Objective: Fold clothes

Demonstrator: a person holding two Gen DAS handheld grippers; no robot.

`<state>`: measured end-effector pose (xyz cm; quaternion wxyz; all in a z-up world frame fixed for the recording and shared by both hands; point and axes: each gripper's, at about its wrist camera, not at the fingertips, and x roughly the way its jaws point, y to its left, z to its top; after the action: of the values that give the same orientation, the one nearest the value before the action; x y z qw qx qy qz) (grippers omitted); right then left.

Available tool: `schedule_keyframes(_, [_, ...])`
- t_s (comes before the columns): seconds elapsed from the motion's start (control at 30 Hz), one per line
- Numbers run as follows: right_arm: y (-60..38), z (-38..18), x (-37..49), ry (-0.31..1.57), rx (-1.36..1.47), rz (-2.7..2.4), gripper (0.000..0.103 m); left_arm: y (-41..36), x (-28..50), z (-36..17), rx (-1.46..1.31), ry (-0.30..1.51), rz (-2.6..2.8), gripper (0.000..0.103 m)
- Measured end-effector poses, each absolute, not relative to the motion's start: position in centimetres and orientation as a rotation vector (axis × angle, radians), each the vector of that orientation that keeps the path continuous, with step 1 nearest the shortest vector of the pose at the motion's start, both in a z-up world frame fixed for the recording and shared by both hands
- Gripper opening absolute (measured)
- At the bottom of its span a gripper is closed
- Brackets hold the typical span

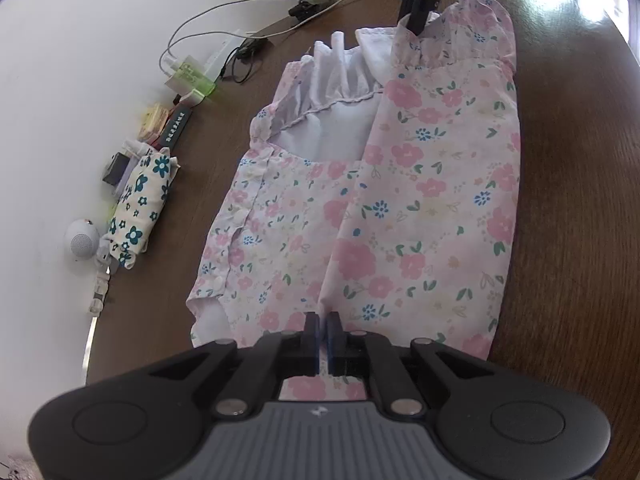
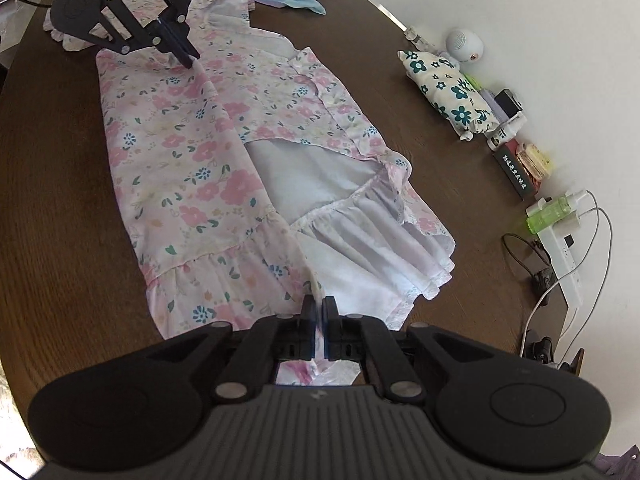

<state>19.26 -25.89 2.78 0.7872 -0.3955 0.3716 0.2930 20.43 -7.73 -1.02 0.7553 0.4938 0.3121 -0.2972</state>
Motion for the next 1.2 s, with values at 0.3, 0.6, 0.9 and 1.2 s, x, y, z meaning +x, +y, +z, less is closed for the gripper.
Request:
schedule_keyframes(0.3, [-28.3,4.7,17.5,0.693,-0.576,0.485,0.037,-5.2,17.1,2.9,0.792,0.611,-0.582,0.032])
schedule_keyframes(0.6, [-22.3,2.9,12.9,0.585,-0.332,0.654,0.037,-6.0,14.9,0.7,0.487,0.674,-0.606,0.027])
schedule_keyframes(0.9, [-20.6,-1.1,12.1,0.595,-0.242,0.588,0.034,-4.4,14.9,-1.2,0.367,0.683,-0.492,0.024])
schedule_keyframes(1.2, [-26.4,-1.1,11.1,0.590,-0.263,0.408,0.035,-1.8,13.9,-1.5,0.296,0.676,-0.414,0.025])
